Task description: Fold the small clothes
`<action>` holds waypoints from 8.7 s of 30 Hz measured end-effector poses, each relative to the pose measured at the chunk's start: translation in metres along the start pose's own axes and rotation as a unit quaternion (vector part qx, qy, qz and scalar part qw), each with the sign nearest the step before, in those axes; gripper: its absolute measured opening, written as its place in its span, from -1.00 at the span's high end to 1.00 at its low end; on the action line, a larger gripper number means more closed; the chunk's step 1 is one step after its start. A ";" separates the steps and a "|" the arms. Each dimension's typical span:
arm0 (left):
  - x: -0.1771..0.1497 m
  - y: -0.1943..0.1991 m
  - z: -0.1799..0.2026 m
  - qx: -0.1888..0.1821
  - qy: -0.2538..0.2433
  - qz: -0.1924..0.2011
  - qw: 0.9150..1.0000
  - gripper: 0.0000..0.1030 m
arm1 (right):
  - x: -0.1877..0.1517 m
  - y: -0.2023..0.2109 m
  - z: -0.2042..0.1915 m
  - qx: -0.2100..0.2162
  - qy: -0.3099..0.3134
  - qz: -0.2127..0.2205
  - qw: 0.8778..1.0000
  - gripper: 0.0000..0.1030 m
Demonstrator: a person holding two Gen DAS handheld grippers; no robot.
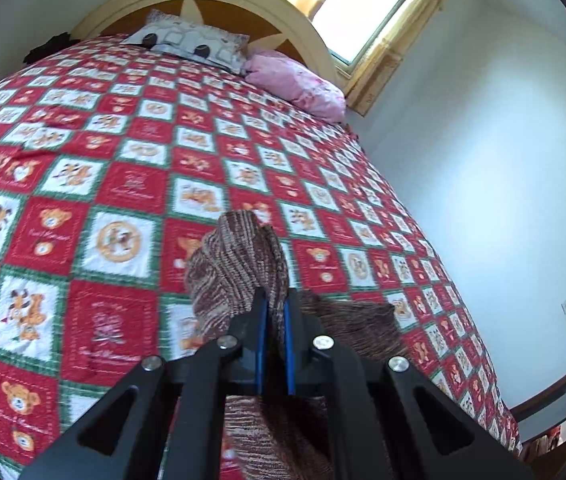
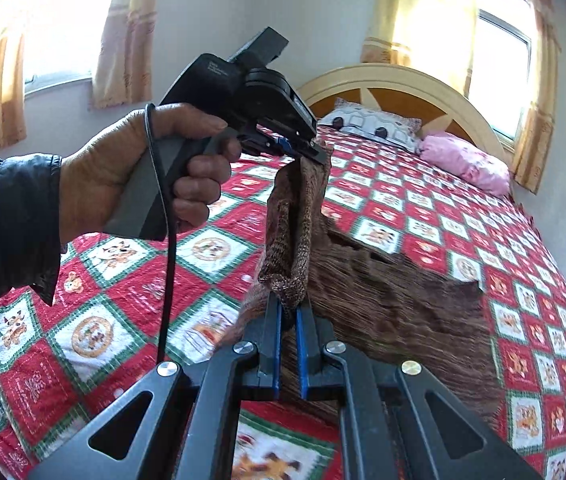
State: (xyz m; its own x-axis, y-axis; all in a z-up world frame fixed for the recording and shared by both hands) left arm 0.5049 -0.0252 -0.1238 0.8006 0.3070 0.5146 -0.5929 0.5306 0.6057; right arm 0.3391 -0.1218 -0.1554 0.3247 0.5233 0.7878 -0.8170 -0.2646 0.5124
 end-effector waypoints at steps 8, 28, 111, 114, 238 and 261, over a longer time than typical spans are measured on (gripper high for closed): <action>-0.012 -0.031 0.048 0.000 -0.027 -0.017 0.999 0.85 | -0.033 0.012 0.041 -0.012 -0.052 -0.011 0.999 0.93; -0.070 -0.120 0.126 0.008 -0.076 -0.090 0.993 0.85 | -0.120 0.022 0.107 -0.020 -0.140 -0.071 0.987 0.97; -0.195 -0.055 0.017 0.152 -0.149 -0.038 0.976 -1.00 | -0.137 -0.018 0.122 0.028 -0.140 -0.155 0.977 0.80; -0.199 -0.055 0.018 0.161 -0.158 -0.038 0.973 -1.00 | -0.140 -0.014 0.128 0.036 -0.168 -0.148 0.974 0.80; -0.199 0.071 0.035 0.094 -0.148 0.022 0.984 0.65 | 0.012 -0.098 0.161 0.175 -0.261 -0.006 0.949 0.61; -0.208 0.207 -0.069 0.164 -0.053 0.108 0.979 0.65 | 0.111 -0.125 -0.025 0.298 -0.202 0.002 0.933 0.61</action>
State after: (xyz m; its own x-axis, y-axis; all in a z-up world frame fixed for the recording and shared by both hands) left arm 0.2214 0.0755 -0.1470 0.6499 0.2906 0.7023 -0.7576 0.1742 0.6290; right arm 0.4655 -0.0098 -0.1408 0.5743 0.2052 0.7925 -0.4479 -0.7315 0.5141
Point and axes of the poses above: each gripper's, at about its wrist camera, not at the fingertips, and y roughly against the way its jaws point, z to its right, x to its top, the point moved 6 cm from there along -y, roughly the way its jaws point, and after that the axes turned 12 degrees about y, right-handed, at the moved point
